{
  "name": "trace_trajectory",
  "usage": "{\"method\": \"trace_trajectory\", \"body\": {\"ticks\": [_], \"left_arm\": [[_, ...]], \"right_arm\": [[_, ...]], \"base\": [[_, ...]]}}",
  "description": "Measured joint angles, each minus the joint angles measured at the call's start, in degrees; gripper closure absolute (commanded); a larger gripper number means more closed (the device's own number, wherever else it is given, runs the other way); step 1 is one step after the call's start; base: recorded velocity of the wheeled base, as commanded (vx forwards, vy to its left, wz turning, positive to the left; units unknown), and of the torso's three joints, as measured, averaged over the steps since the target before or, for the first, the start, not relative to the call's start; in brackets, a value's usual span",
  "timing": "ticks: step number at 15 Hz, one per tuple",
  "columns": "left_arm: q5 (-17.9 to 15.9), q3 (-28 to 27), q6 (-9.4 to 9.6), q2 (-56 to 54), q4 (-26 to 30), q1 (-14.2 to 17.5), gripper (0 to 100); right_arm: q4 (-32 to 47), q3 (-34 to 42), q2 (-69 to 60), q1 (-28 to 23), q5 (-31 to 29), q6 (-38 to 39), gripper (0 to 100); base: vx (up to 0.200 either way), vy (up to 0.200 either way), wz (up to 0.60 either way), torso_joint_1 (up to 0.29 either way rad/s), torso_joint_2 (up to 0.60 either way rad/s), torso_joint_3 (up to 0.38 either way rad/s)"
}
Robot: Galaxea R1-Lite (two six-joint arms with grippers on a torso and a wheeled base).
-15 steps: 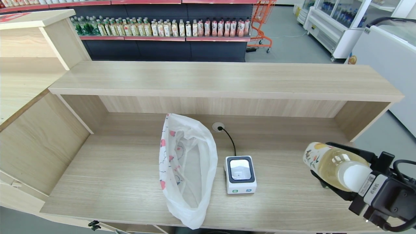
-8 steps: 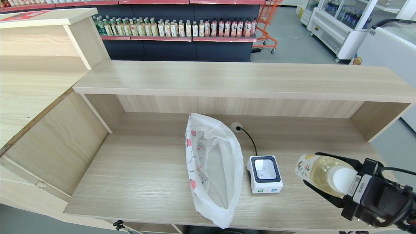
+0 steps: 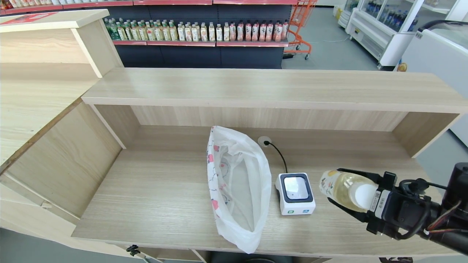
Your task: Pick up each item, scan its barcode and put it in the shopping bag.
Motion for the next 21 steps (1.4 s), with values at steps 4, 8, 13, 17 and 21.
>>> {"method": "trace_trajectory", "body": {"ticks": [4,8,13,17,21], "left_arm": [[0.00,-0.05,0.00,0.00,0.00,0.00,0],[0.00,-0.05,0.00,0.00,0.00,0.00,0],[0.02,-0.02,0.00,0.00,0.00,0.00,0],[0.02,-0.02,0.00,0.00,0.00,0.00,0],[0.02,-0.02,-0.02,0.00,0.00,0.00,0]], "right_arm": [[-7.83,-0.11,8.27,-2.95,9.06,-4.22,100],[-8.29,-0.61,12.40,-3.43,10.87,-4.77,100],[-8.08,-4.11,15.91,-3.73,12.95,-7.61,100],[-7.86,-4.63,17.70,-5.13,12.95,-10.75,100],[-7.86,-6.34,20.20,-5.16,13.03,-12.78,100]], "base": [[0.000,0.000,0.00,0.000,0.00,0.000],[0.000,0.000,0.00,0.000,0.00,0.000],[0.000,0.000,0.00,0.000,0.00,0.000],[0.000,0.000,0.00,0.000,0.00,0.000],[0.000,0.000,0.00,0.000,0.00,0.000]]}}
